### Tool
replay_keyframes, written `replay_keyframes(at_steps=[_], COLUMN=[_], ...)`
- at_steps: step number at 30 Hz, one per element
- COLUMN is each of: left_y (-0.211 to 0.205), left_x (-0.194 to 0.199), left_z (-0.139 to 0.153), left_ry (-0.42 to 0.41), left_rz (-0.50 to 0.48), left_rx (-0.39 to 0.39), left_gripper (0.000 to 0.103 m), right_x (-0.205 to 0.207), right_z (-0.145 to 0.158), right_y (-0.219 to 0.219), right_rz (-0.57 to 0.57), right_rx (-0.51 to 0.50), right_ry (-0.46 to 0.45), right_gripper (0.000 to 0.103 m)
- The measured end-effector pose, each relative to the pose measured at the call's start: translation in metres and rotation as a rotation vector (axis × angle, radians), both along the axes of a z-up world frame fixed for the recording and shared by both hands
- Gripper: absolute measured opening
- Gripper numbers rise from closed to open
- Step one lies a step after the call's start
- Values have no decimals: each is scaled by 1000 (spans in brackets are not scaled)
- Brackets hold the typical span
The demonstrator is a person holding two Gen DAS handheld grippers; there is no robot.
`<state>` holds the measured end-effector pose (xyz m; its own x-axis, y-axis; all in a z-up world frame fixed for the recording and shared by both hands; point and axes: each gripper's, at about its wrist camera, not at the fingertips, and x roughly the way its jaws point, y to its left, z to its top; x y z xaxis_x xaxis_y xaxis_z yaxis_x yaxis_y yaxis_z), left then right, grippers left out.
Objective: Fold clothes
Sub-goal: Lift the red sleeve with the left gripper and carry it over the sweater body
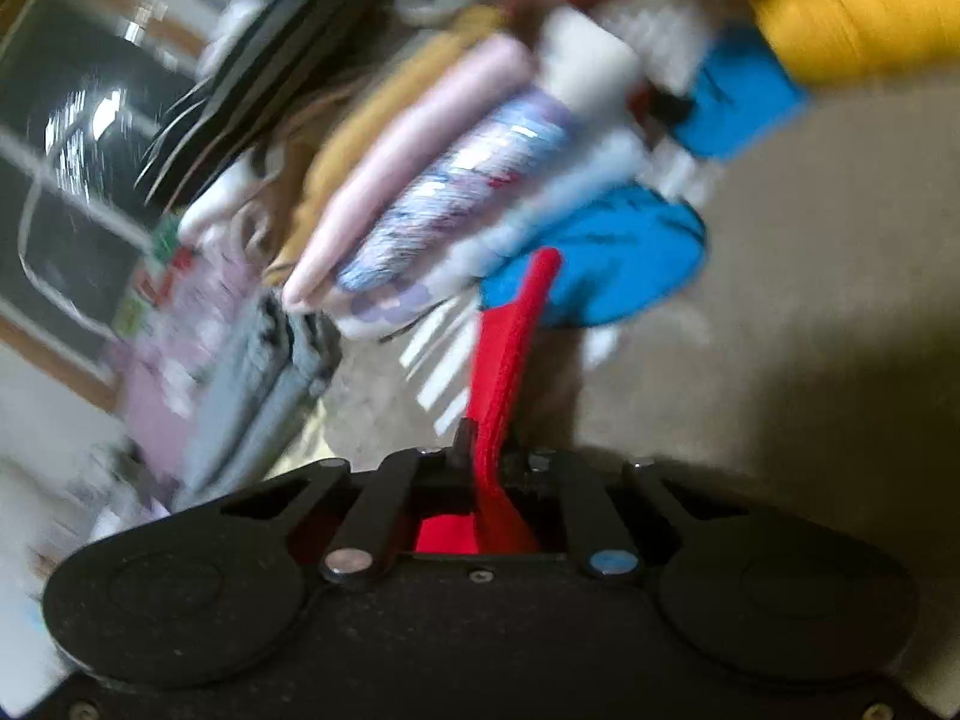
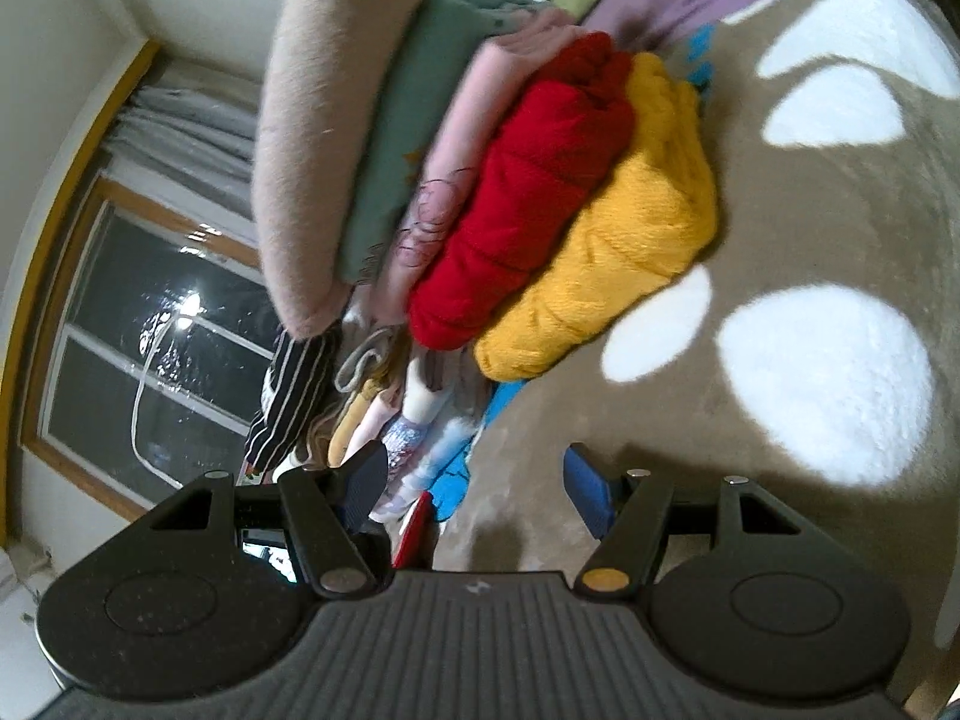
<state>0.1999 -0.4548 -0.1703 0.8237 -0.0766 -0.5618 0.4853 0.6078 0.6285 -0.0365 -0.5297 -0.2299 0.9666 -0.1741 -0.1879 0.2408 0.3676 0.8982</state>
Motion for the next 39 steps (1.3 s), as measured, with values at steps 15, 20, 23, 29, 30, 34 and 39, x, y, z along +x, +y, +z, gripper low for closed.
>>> replay_keyframes(at_steps=[15,20,23,29,30,34,39], left_y=[180,229,256,307,314,342,369], left_x=[2,5,10,23,26,40,43], left_z=[136,149,153,159,160,160,157], left_ry=[180,188,192,193,193,199,185], left_rz=[41,76,103,146,151,172,175], left_rx=[-778,-875,-904,-925,-923,-900,-866], left_gripper=[4,4,4,4,4,4,4], right_x=[30,42,49,58,58,55,54], right_z=[33,39,43,42,41,40,40], right_y=[96,164,205,268,271,283,302], right_rz=[345,498,589,703,703,706,718], right_rx=[-333,-562,-700,-896,-905,-957,-1066], right_ry=[-24,61,113,223,231,237,218], right_gripper=[74,74,74,72,71,67,62])
